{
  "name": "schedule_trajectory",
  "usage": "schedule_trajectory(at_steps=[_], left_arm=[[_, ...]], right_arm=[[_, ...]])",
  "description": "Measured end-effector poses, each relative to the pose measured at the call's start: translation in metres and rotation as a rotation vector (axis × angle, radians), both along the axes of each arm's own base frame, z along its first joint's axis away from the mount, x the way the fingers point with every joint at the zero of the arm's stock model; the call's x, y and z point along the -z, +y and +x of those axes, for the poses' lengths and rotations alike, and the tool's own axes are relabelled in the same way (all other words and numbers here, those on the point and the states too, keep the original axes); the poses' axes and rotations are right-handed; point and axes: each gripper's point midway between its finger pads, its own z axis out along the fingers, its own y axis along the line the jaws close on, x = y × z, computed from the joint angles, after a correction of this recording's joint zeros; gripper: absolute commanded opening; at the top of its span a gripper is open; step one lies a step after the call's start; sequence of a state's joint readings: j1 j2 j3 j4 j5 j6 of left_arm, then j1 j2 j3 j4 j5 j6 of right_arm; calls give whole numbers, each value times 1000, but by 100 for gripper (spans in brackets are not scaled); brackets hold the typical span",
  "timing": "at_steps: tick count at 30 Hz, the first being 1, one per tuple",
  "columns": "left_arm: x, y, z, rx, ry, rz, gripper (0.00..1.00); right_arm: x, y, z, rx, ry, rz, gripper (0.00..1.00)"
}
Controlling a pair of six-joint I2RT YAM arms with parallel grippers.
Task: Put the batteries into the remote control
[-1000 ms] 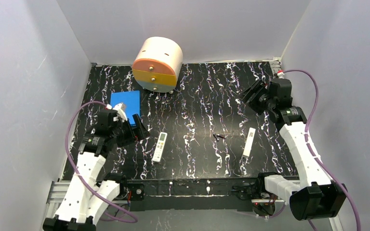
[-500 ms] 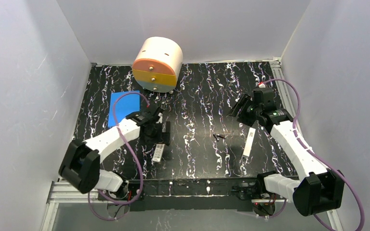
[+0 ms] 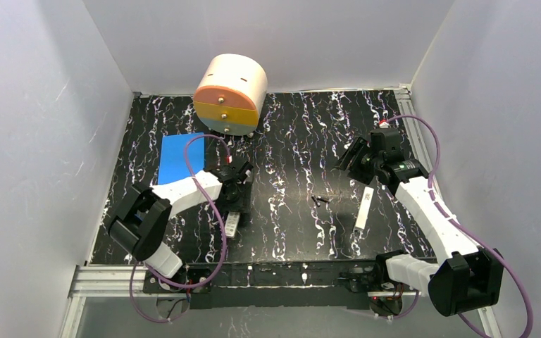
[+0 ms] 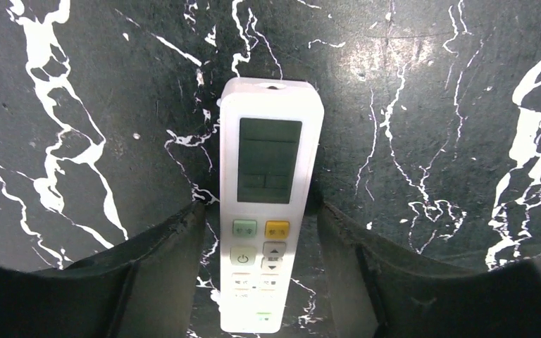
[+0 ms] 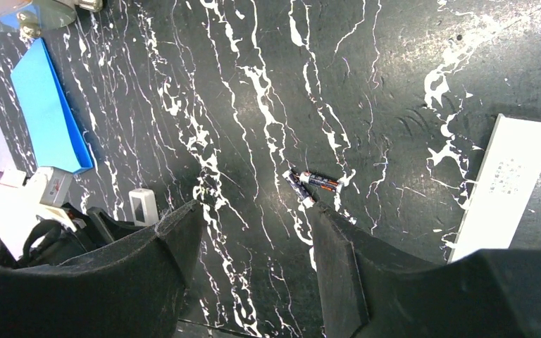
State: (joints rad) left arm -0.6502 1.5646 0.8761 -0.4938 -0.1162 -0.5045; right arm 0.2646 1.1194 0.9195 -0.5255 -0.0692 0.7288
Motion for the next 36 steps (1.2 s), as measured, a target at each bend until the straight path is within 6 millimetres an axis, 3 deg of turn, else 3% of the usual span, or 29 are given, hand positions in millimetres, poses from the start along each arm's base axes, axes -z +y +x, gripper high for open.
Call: schedule_trajectory(at_steps=[16, 22, 25, 28, 31, 36], left_arm=[[-1, -8, 7, 108, -27, 11, 3], [-16, -25, 14, 161, -42, -55, 0], [-36, -36, 24, 181, -78, -94, 0], [-67, -49, 33, 197, -130, -159, 0], [-108, -64, 42, 213, -184, -265, 1], [-189, -98, 59, 226, -225, -557, 3]], right_arm=[[-5, 5, 0, -12, -28, 31, 67], [-7, 6, -2, 2, -35, 54, 68], [-6, 9, -5, -4, -36, 77, 70], [-11, 20, -6, -44, -69, 140, 82], [-15, 37, -10, -104, -110, 224, 89], [-30, 87, -21, -238, -194, 384, 99]])
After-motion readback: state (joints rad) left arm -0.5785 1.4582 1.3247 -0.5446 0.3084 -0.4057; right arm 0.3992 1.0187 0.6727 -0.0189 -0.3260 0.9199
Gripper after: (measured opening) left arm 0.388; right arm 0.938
